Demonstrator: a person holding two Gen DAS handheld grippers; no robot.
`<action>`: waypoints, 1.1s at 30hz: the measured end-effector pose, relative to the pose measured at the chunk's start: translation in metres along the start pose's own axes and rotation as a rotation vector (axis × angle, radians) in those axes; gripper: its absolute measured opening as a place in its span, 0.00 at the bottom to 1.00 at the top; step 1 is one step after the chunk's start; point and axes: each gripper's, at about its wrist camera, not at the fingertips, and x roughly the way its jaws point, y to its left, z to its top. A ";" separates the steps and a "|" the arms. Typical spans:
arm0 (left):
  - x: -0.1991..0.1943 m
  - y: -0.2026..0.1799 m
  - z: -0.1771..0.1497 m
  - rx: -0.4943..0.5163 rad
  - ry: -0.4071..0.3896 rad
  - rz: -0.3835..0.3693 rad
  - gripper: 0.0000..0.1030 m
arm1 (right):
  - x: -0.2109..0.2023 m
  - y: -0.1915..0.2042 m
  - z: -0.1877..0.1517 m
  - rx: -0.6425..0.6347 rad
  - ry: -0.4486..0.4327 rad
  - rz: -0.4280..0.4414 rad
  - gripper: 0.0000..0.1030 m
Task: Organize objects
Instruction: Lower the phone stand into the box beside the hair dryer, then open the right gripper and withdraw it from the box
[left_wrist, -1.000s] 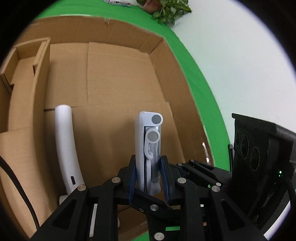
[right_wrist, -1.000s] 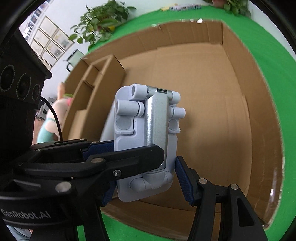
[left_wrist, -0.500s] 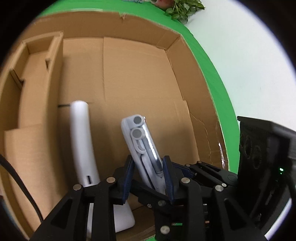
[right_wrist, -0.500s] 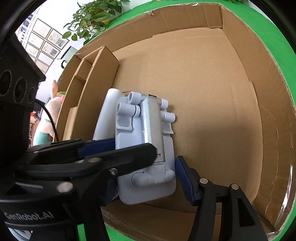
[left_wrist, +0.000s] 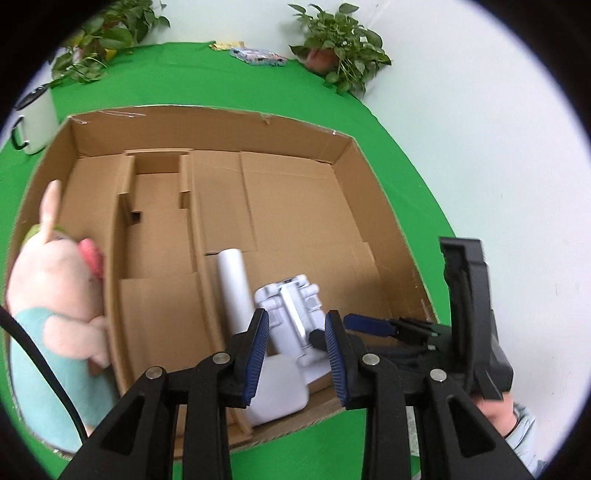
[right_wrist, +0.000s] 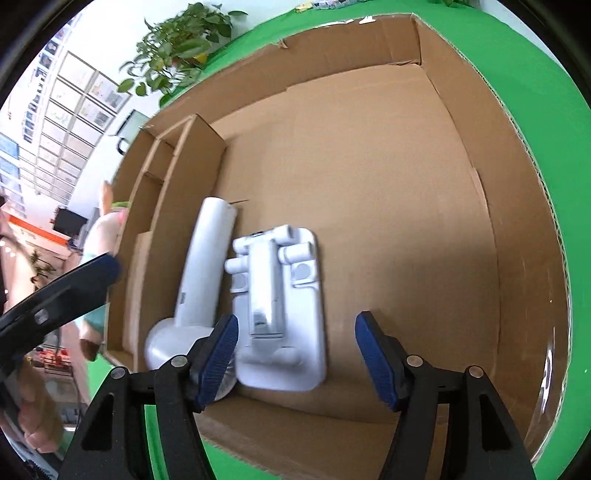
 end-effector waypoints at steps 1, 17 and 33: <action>-0.003 0.004 -0.004 -0.003 -0.009 0.007 0.28 | 0.003 0.001 0.000 -0.003 0.011 -0.006 0.57; -0.022 0.027 -0.047 -0.048 -0.047 -0.010 0.28 | 0.010 0.027 -0.011 -0.020 -0.004 -0.143 0.43; -0.047 -0.003 -0.082 0.072 -0.343 0.305 0.66 | -0.019 0.049 -0.034 -0.131 -0.171 -0.282 0.88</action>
